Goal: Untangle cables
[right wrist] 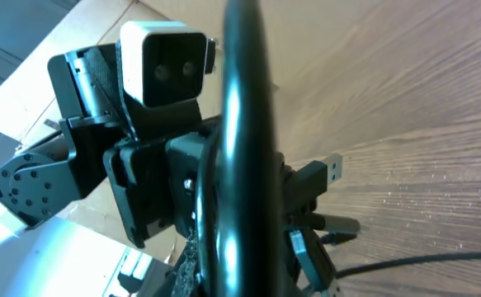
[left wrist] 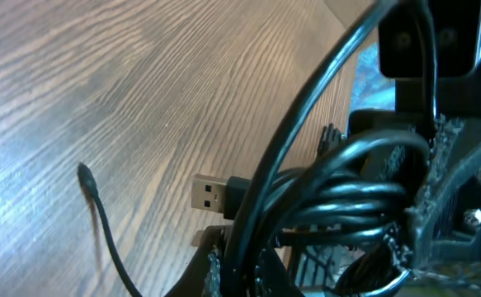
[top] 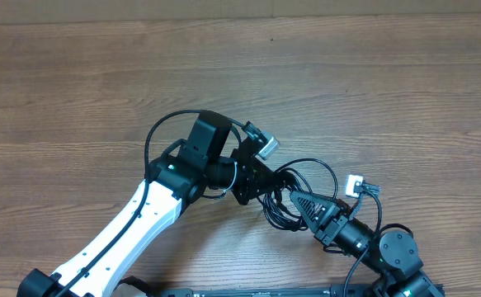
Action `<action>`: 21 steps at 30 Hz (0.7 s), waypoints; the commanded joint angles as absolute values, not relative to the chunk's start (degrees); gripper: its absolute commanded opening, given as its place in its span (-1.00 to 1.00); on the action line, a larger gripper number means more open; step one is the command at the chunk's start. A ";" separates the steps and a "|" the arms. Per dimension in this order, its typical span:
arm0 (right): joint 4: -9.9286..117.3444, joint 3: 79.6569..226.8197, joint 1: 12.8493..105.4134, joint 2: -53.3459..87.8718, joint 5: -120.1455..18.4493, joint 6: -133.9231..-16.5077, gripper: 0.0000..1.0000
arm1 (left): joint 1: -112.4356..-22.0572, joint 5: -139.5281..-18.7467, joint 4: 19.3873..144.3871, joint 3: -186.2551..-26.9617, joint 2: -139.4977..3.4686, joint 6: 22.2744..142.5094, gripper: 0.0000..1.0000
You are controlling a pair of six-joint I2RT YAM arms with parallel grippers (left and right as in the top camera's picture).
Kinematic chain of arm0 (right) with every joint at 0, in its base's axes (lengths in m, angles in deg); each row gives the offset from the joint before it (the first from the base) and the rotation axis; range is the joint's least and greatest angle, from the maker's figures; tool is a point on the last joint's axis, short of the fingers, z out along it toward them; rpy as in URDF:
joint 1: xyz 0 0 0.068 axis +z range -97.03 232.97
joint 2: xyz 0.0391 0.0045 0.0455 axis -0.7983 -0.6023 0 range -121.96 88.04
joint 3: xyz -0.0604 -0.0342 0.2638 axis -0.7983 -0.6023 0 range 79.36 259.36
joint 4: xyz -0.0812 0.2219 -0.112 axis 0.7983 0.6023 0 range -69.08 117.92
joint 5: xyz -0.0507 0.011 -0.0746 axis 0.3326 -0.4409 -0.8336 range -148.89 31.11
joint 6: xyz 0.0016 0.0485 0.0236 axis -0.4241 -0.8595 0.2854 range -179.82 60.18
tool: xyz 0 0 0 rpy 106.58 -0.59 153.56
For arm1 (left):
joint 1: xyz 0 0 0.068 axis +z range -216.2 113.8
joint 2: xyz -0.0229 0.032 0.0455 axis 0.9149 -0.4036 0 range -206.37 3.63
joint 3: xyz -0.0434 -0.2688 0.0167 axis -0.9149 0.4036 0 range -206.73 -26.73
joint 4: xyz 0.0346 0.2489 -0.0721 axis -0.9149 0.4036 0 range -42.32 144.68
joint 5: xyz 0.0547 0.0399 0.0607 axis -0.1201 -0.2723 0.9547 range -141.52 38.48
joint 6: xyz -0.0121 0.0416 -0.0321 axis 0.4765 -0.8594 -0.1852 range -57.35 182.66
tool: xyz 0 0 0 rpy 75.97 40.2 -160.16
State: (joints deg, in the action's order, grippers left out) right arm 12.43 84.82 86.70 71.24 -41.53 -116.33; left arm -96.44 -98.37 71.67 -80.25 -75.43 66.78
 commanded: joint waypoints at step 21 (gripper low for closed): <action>27.75 86.19 88.28 72.72 -48.61 -115.06 0.49 | -83.85 -78.24 73.20 -81.21 -75.76 90.14 -0.76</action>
